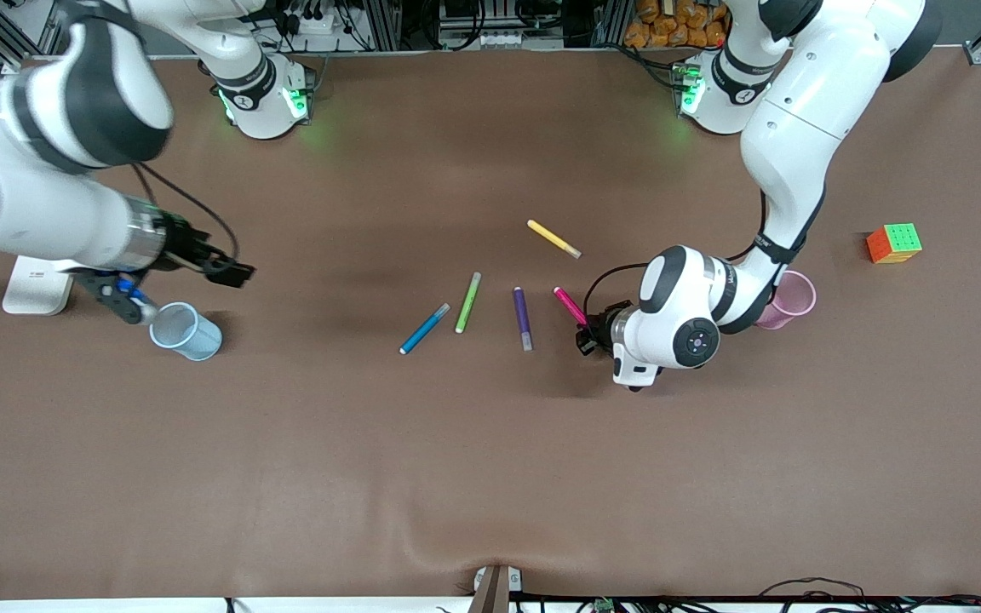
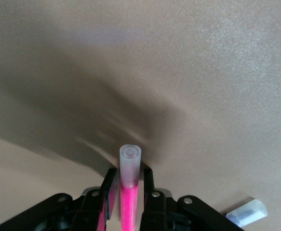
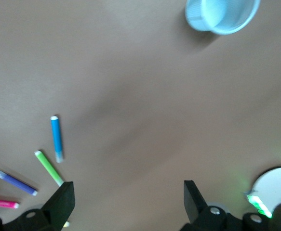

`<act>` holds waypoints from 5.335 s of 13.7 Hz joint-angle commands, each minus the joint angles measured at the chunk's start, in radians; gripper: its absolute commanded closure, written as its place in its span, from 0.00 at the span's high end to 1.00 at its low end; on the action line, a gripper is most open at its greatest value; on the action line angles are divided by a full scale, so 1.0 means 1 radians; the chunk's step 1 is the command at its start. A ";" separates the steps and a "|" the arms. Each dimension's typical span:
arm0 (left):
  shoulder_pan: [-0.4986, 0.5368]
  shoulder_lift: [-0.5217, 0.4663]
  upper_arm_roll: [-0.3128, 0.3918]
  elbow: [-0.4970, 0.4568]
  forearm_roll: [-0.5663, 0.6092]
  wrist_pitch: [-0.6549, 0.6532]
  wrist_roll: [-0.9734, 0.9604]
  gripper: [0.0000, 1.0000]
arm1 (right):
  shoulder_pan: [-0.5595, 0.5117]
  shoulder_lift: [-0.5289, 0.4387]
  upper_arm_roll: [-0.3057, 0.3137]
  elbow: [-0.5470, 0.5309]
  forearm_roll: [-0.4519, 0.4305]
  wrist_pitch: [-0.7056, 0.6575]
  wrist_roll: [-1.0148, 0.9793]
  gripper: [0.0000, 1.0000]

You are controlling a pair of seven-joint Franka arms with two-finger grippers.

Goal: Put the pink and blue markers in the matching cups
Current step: 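Grasp the pink marker with the left gripper while the right gripper reaches the blue marker, then carry the pink marker to the pink cup while the right gripper grasps the blue marker, then lower the pink marker into the pink cup while the right gripper carries the blue marker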

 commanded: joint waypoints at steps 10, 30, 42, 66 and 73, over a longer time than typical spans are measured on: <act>0.030 -0.046 0.014 0.015 -0.005 -0.030 -0.038 0.00 | 0.019 0.177 0.279 -0.213 -0.011 0.616 0.469 1.00; 0.210 -0.506 0.023 -0.174 0.109 -0.225 -0.015 0.00 | 0.068 0.535 0.417 -0.092 -0.674 0.787 1.210 0.66; 0.383 -0.671 0.014 -0.448 0.366 -0.013 0.046 0.00 | 0.088 0.578 0.417 -0.074 -0.720 0.790 1.210 0.41; 0.474 -0.712 0.017 -0.554 0.537 0.117 0.197 0.00 | 0.004 0.388 0.366 0.121 -0.301 0.138 0.580 0.00; 0.535 -0.706 0.015 -0.616 0.625 0.256 0.195 0.00 | 0.003 0.302 0.090 0.132 -0.023 -0.100 0.041 0.00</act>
